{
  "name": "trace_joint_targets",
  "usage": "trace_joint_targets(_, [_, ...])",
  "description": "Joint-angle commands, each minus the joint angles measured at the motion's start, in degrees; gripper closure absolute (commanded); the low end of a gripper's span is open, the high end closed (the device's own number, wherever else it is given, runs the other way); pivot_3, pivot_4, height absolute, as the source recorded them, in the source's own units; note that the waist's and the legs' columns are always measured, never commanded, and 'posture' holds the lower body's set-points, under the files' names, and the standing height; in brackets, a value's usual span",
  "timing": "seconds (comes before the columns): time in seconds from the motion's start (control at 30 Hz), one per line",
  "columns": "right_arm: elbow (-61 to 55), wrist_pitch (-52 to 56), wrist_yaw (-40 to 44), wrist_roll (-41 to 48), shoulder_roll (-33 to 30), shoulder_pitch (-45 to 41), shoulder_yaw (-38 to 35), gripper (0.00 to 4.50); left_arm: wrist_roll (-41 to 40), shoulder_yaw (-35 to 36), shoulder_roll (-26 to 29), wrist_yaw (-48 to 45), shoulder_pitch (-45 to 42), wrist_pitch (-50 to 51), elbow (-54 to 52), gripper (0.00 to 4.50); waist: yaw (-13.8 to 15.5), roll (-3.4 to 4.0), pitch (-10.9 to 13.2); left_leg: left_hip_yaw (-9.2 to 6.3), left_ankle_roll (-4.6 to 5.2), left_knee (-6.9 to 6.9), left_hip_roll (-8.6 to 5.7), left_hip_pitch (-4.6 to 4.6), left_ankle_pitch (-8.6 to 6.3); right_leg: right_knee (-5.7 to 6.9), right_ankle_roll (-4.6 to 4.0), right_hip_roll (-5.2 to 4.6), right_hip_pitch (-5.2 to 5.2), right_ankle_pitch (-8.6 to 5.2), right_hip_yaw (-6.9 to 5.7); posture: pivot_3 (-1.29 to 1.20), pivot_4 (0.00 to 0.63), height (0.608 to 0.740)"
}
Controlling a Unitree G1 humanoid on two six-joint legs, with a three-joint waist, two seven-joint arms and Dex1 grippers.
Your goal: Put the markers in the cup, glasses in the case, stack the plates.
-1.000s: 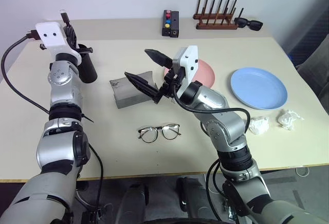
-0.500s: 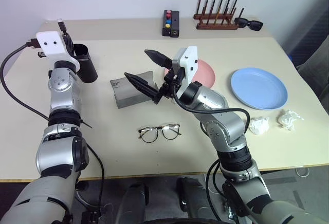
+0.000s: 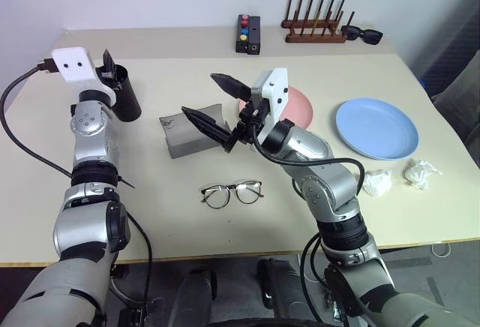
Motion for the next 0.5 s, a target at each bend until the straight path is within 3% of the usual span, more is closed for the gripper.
trace_joint_targets(0.03, [-2.4,-0.4,0.2,0.5,-0.6,-0.1,-0.8,0.0,-3.0,1.2,0.8,-4.0,-1.7,0.2,-6.2,1.92,0.0,0.0,0.0,0.0,0.0,0.0,0.0,0.0,0.0,-0.01,0.0,0.0,0.0,0.0,0.0,0.0,0.15,0.735])
trace_joint_targets(0.33, [-3.8,0.4,2.3,1.0,-7.5,1.9,-3.4,0.0,-15.1,-5.6,8.4,-36.6,5.8,25.7,-30.4,1.92,-0.4,0.03,0.0,0.04,0.0,-0.06,0.01,0.02,0.0,-0.01,-0.01,0.0,0.0,-0.01,0.03,0.0,0.15,0.735])
trace_joint_targets(0.43, [-5.5,0.1,4.8,-0.6,-11.5,4.0,-2.3,0.0,-14.5,-15.8,16.3,-51.4,14.0,35.6,-42.9,1.92,-0.9,0.05,0.0,0.04,0.0,-0.09,0.08,0.04,0.0,0.02,-0.04,0.08,-0.01,-0.03,0.05,0.0,0.15,0.735])
trace_joint_targets(0.5, [-7.1,0.4,6.3,-0.8,-13.8,5.4,-1.6,0.0,-10.2,-22.8,20.2,-56.3,17.0,38.7,-46.1,1.92,-1.0,0.09,0.1,0.04,0.01,-0.15,0.09,0.05,0.0,0.01,-0.08,0.06,-0.01,-0.08,0.04,0.0,0.15,0.735])
